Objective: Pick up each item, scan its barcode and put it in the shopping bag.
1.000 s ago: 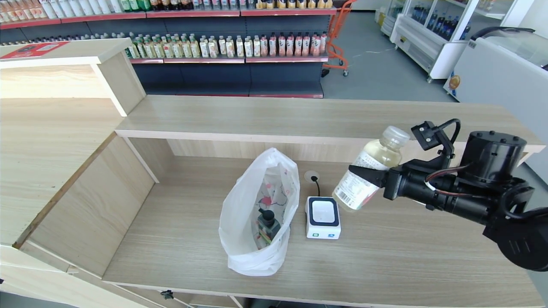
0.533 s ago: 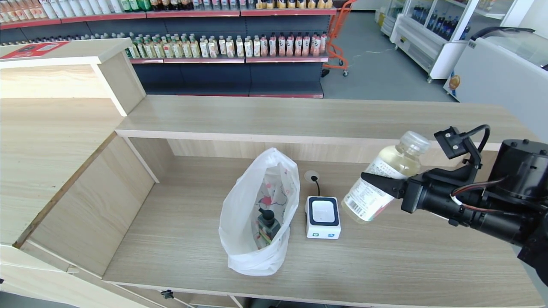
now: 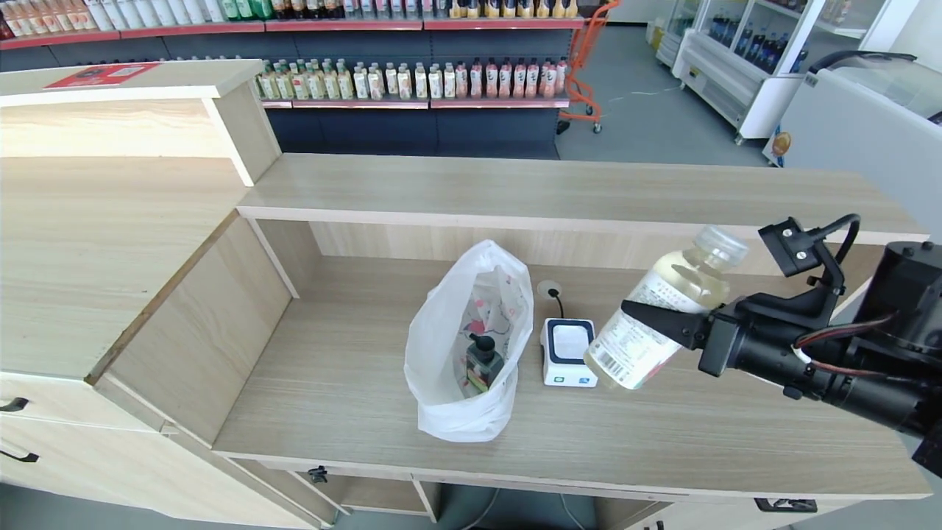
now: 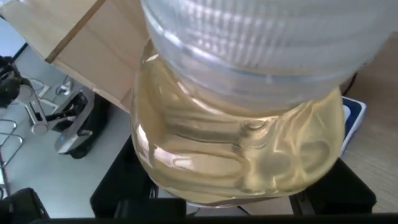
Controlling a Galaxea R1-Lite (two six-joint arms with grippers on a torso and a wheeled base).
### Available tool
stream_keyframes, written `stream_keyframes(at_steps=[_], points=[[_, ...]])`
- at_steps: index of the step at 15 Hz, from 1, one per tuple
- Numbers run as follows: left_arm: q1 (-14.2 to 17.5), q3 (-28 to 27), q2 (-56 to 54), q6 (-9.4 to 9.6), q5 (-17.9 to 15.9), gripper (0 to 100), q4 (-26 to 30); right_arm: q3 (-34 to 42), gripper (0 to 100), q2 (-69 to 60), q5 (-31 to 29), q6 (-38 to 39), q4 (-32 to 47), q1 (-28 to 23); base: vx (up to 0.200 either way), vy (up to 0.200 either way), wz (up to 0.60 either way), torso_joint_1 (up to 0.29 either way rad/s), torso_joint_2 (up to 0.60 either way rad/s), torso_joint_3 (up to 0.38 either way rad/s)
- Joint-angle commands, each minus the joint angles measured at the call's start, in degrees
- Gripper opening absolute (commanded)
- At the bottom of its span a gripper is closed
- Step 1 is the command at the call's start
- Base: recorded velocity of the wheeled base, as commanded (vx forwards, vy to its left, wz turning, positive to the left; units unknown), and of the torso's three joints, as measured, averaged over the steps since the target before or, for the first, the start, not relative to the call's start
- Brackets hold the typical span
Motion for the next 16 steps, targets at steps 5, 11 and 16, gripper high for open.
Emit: stream_keyframes(at_steps=[5,11,16], points=[[0.0,0.0,0.0,0.00,0.0,100,0.0,-11.5,0,10.9,-3.6,-2.6,3.0,0.1,0.000,0.000,0.00,0.000,0.00,0.000],[0.0,-0.1,0.0,0.00,0.0,100,0.0,-31.0,0,30.3,-13.1,-6.8,3.4,7.0,0.000,0.000,0.00,0.000,0.00,0.000],[0.0,-0.1,0.0,0.00,0.0,100,0.0,-43.7,0,43.5,-12.7,-18.5,2.8,9.8,0.000,0.000,0.00,0.000,0.00,0.000]])
